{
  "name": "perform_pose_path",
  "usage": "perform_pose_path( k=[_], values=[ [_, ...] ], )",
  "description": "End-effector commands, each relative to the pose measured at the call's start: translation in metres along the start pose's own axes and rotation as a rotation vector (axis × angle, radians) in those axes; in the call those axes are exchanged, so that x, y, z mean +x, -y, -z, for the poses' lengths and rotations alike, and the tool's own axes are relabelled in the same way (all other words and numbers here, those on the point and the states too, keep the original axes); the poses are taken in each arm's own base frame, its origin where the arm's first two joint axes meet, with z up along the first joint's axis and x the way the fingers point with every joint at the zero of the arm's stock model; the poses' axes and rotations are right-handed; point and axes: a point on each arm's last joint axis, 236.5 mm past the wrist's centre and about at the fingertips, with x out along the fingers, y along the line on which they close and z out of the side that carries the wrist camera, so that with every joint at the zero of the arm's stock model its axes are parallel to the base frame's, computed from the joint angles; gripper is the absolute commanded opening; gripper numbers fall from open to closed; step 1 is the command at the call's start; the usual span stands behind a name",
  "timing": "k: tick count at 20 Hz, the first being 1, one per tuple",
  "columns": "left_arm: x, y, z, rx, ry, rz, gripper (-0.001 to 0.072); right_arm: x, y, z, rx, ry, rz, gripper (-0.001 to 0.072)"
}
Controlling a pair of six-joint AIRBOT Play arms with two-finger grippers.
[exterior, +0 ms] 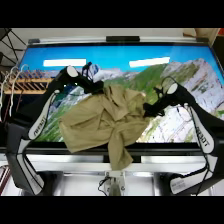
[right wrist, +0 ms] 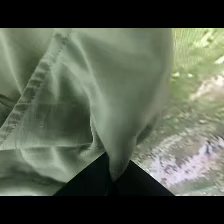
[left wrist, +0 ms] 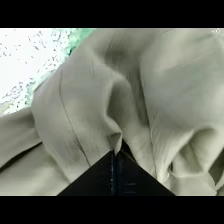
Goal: Fold the shirts.
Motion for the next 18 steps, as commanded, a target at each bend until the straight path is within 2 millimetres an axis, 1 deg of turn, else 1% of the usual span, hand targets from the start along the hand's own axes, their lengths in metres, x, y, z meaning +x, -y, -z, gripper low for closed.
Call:
perform_pose_path(
  k=[1,2,3,4,5,6,7,8,9,10,11,12,13,14,15,16,17,18],
  values=[
    [-0.047,0.014,-0.027,0.123,0.056,0.018,0.0048,-0.024,-0.002,-0.027,-0.063,0.117,0.052,0.0069],
    [-0.07,0.023,-0.041,0.16,0.104,0.024,0.0047,-0.052,-0.006,-0.043,-0.118,0.192,0.074,0.0069],
    [-0.101,0.036,-0.061,0.2,0.186,0.028,0.0047,-0.094,-0.013,-0.063,-0.18,0.303,0.108,0.0069],
    [-0.135,0.048,-0.078,0.232,0.281,0.029,0.0047,-0.142,-0.022,-0.083,-0.223,0.433,0.144,0.0069],
    [-0.179,0.065,-0.096,0.268,0.406,0.029,0.0048,-0.205,-0.036,-0.103,-0.265,0.605,0.176,0.0069],
    [-0.23,0.083,-0.111,0.292,0.545,0.029,0.0047,-0.278,-0.058,-0.117,-0.308,0.811,0.189,0.0069],
    [-0.283,0.101,-0.12,0.316,0.683,0.03,0.0047,-0.35,-0.084,-0.121,-0.352,1.013,0.19,0.0069],
    [-0.346,0.123,-0.125,0.344,0.844,0.032,0.0048,-0.423,-0.109,-0.113,-0.394,1.217,0.193,0.0069],
    [-0.406,0.144,-0.122,0.371,0.997,0.035,0.0048,-0.495,-0.137,-0.092,-0.444,1.425,0.191,0.0069],
    [-0.468,0.164,-0.111,0.394,1.15,0.038,0.0048,-0.548,-0.159,-0.065,-0.482,1.587,0.179,0.0069],
    [-0.515,0.177,-0.096,0.409,1.268,0.036,0.0048,-0.59,-0.178,-0.033,-0.509,1.726,0.144,0.0069],
    [-0.552,0.184,-0.077,0.417,1.352,0.026,0.0048,-0.613,-0.188,-0.005,-0.526,1.798,0.132,0.0069],
    [-0.571,0.184,-0.06,0.411,1.379,0.012,0.0048,-0.618,-0.191,0.012,-0.539,1.802,0.135,0.0069],
    [-0.575,0.177,-0.045,0.387,1.359,-0.01,0.0047,-0.609,-0.192,0.023,-0.547,1.756,0.139,0.0069],
    [-0.564,0.164,-0.034,0.359,1.29,-0.05,0.0047,-0.591,-0.188,0.027,-0.551,1.673,0.147,0.0069],
    [-0.544,0.145,-0.027,0.329,1.193,-0.103,0.0048,-0.56,-0.181,0.025,-0.545,1.545,0.152,0.0069],
    [-0.517,0.122,-0.02,0.294,1.075,-0.166,0.0048,-0.523,-0.169,0.021,-0.517,1.398,0.144,0.0069],
    [-0.485,0.093,-0.01,0.247,0.938,-0.227,0.0048,-0.477,-0.154,0.018,-0.46,1.224,0.123,0.0069]
  ],
)
